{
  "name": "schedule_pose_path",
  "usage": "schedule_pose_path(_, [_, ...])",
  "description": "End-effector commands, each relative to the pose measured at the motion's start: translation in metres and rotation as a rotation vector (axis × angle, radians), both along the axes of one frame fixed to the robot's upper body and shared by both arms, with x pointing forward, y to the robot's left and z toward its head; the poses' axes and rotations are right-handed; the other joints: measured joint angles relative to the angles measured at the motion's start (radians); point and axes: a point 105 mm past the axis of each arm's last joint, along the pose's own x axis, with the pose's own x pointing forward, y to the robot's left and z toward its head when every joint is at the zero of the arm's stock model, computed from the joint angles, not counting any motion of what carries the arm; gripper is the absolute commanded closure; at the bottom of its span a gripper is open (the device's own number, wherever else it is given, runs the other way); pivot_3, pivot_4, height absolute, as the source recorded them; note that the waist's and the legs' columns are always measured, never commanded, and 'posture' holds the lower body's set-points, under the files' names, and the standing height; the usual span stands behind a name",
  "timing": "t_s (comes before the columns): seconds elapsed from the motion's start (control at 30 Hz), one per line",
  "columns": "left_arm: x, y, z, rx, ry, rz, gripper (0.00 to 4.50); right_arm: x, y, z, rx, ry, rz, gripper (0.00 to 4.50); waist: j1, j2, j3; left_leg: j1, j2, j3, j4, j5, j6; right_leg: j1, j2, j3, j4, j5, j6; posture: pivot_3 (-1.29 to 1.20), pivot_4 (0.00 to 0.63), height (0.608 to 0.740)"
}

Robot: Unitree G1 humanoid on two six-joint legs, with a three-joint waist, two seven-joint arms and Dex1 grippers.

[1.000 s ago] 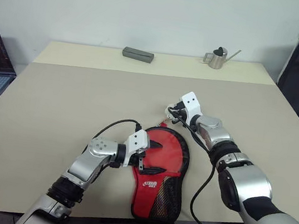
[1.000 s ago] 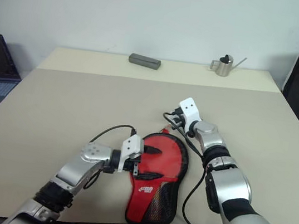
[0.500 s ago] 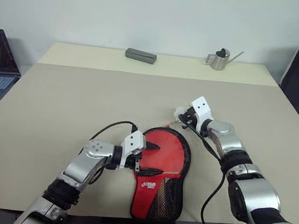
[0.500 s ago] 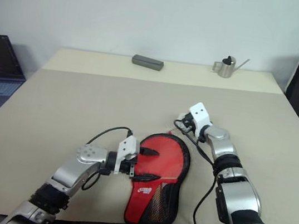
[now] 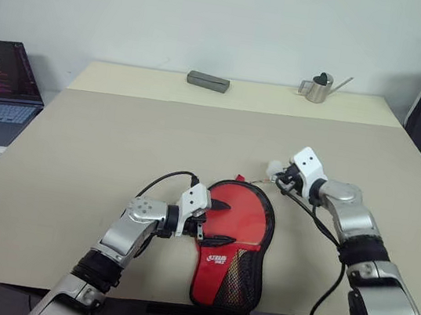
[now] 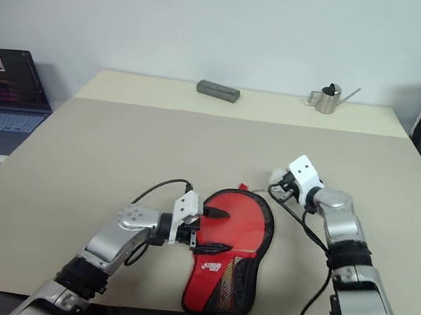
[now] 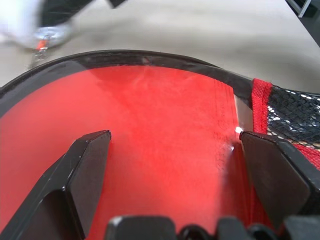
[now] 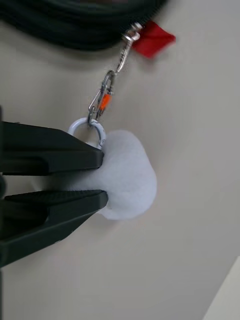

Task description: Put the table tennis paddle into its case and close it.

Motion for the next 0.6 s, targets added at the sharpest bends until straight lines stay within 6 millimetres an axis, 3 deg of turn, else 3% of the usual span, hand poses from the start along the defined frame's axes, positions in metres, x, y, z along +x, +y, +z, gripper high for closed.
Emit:
schedule_pose_path(0.03, [-0.005, 0.002, -0.027, 0.068, 0.086, 0.010, 0.00, -0.007, -0.009, 0.021, -0.011, -0.051, -0.002, 4.46, 0.000, 0.001, -0.001, 0.000, 0.000, 0.000, 0.000, 0.000, 0.000, 0.000, 0.000, 0.000, 0.000, 0.000, 0.000, 0.00, 0.150, 0.740])
schedule_pose_path(0.3, [-0.005, -0.003, -0.028, 0.070, 0.086, -0.010, 0.00, -0.033, -0.028, 0.024, -0.055, -0.040, -0.015, 4.46, 0.011, 0.002, -0.001, 0.000, -0.001, -0.001, 0.000, 0.000, 0.000, 0.002, -0.001, -0.001, -0.001, 0.000, 0.001, 0.00, 0.150, 0.740])
schedule_pose_path(0.6, [-0.003, -0.006, -0.028, 0.081, 0.083, -0.027, 0.00, -0.069, -0.035, 0.026, -0.109, 0.047, 0.068, 4.46, 0.026, 0.002, -0.001, 0.000, -0.001, -0.003, 0.000, 0.000, 0.000, 0.003, -0.001, -0.001, -0.003, -0.003, 0.005, 0.00, 0.150, 0.740])
